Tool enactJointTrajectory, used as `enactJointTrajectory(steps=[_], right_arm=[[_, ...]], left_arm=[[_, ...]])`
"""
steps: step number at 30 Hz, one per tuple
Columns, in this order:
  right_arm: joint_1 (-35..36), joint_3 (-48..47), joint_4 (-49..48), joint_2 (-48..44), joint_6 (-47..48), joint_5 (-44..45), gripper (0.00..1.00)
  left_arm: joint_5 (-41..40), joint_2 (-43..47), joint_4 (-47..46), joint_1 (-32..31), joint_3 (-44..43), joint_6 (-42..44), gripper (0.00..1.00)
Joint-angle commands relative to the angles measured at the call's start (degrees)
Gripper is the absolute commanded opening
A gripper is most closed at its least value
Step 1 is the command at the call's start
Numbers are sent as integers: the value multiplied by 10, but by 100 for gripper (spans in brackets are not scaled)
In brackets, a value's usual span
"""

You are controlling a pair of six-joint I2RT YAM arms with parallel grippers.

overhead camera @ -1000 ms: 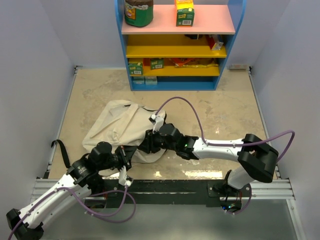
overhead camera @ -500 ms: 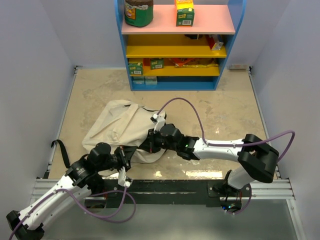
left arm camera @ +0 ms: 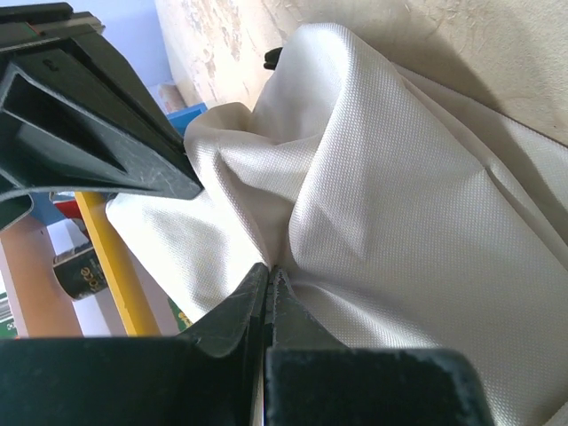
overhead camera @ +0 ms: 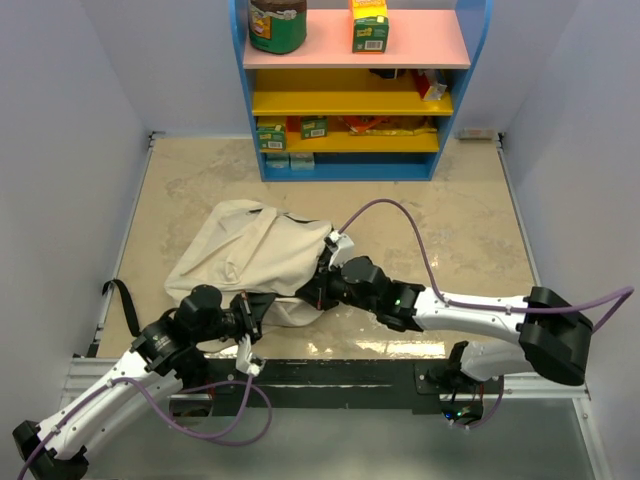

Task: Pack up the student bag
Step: Zip the student bag at the center of the board.

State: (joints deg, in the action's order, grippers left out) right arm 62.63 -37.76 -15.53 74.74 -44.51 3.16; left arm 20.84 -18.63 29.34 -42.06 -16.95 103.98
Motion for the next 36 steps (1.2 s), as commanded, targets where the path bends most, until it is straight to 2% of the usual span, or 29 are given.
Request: enactJointTrajectory(steps=[1, 9, 13, 19, 22, 23, 25, 26, 27, 29, 31, 36], right_arm=[[-7, 5, 57, -44, 15, 72, 0], [-44, -78, 187, -36, 96, 117, 0], [-82, -103, 223, -27, 123, 136, 0], [-97, -131, 233, -10, 156, 130, 0], [-97, -127, 207, -6, 153, 92, 0], [-97, -127, 202, 0, 152, 80, 0], [-97, -127, 188, 6, 143, 57, 0], [-97, -128, 184, 9, 141, 54, 0], [-96, -127, 180, 14, 135, 47, 0], [-96, -122, 169, 17, 127, 33, 0], [-96, -116, 163, 18, 117, 26, 0], [-96, -108, 163, 8, 113, 24, 0]], left_arm=[[-22, 7, 15, 5, -10, 23, 0], [-26, 11, 35, 5, -19, 43, 0], [-32, 12, 69, 6, -38, 41, 0], [-52, 25, 89, 6, -53, 26, 0], [-55, -10, 62, 5, -78, -42, 0], [-55, -28, 51, 5, -102, -107, 0], [-53, -101, 42, 6, -142, -192, 19], [-48, -132, 49, 5, -197, -287, 30], [-45, -202, 62, 5, -231, -331, 32], [-32, -270, 106, 5, -316, -421, 36], [9, -320, 132, 7, -350, -443, 38], [125, -339, 129, 3, -378, -511, 46]])
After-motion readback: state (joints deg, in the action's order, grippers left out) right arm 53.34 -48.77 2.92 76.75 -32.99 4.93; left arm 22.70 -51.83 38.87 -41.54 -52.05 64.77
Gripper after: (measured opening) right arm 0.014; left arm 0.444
